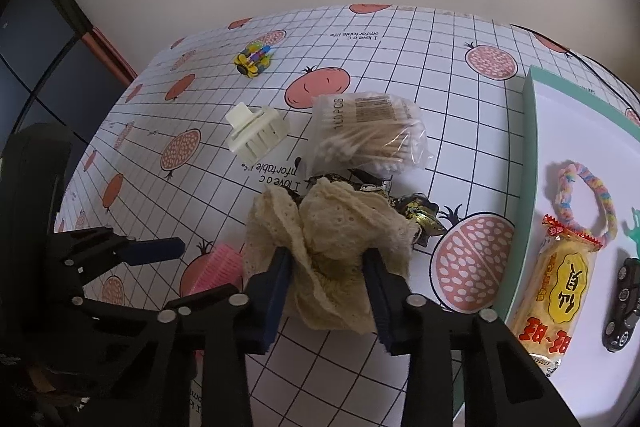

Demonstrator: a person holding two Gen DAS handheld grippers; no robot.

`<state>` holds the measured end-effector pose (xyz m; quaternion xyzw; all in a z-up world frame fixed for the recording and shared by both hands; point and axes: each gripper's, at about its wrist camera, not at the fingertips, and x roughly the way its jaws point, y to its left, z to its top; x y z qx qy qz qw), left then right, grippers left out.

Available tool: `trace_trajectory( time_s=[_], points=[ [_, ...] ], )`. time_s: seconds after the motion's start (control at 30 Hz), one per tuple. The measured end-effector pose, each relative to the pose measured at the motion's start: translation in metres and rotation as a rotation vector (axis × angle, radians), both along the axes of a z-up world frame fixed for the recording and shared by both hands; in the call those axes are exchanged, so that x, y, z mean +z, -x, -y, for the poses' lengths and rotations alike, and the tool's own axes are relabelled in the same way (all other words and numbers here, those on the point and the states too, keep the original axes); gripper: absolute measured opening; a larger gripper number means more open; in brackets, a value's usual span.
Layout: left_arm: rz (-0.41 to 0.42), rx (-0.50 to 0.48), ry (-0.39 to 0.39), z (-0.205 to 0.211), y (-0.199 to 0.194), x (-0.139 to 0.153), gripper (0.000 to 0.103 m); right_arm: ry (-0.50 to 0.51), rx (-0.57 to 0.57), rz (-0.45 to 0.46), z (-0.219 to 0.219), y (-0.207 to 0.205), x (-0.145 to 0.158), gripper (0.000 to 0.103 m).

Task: Organize objects
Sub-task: 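Close left tool on the pink hair roller while right tool grasps the lace scrunchie, then carry the pink roller with left tool while right tool carries the scrunchie into the tray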

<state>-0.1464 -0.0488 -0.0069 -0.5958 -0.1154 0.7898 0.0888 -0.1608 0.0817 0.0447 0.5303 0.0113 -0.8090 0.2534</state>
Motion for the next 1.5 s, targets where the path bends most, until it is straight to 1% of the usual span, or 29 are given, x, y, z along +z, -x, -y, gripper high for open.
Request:
trace_trajectory(
  time_s=[0.07, 0.13, 0.2, 0.27, 0.47, 0.53, 0.77, 0.9, 1.0, 1.3, 1.5],
  points=[
    [0.004, -0.003, -0.001, 0.0, 0.0, -0.001, 0.056, 0.003, -0.001, 0.005, 0.0, 0.0, -0.001, 0.03],
    [0.008, -0.003, -0.005, 0.001, 0.001, -0.002, 0.05, 0.006, -0.002, 0.009, -0.001, 0.0, -0.002, 0.028],
    [0.011, -0.004, -0.01, 0.0, 0.0, -0.003, 0.048, 0.009, -0.002, 0.014, -0.002, 0.001, -0.004, 0.024],
    [0.011, -0.008, -0.013, 0.0, 0.0, -0.003, 0.043, 0.013, -0.004, 0.019, -0.002, 0.001, -0.005, 0.02],
    [0.008, -0.021, -0.033, 0.001, 0.0, -0.003, 0.03, 0.021, -0.006, 0.024, -0.003, 0.002, -0.007, 0.015],
    [0.007, -0.023, -0.036, 0.001, 0.001, -0.003, 0.028, 0.026, -0.008, 0.028, -0.003, 0.002, -0.008, 0.015],
    [0.009, -0.018, -0.034, 0.0, 0.006, 0.0, 0.028, 0.033, -0.009, 0.027, -0.005, 0.002, -0.007, 0.011],
    [0.0, -0.007, -0.032, -0.003, 0.01, 0.01, 0.028, 0.05, -0.003, 0.015, -0.005, 0.001, 0.0, 0.01],
    [-0.019, 0.014, -0.024, 0.001, 0.01, 0.02, 0.028, 0.072, -0.004, 0.001, -0.007, -0.001, 0.008, 0.01],
    [-0.088, 0.054, -0.013, 0.006, 0.01, 0.051, 0.028, 0.134, -0.032, -0.098, -0.022, -0.005, 0.047, 0.01],
    [-0.122, 0.08, -0.007, 0.003, 0.011, 0.064, 0.028, 0.144, -0.057, -0.125, -0.035, -0.004, 0.058, 0.01]
  ],
)
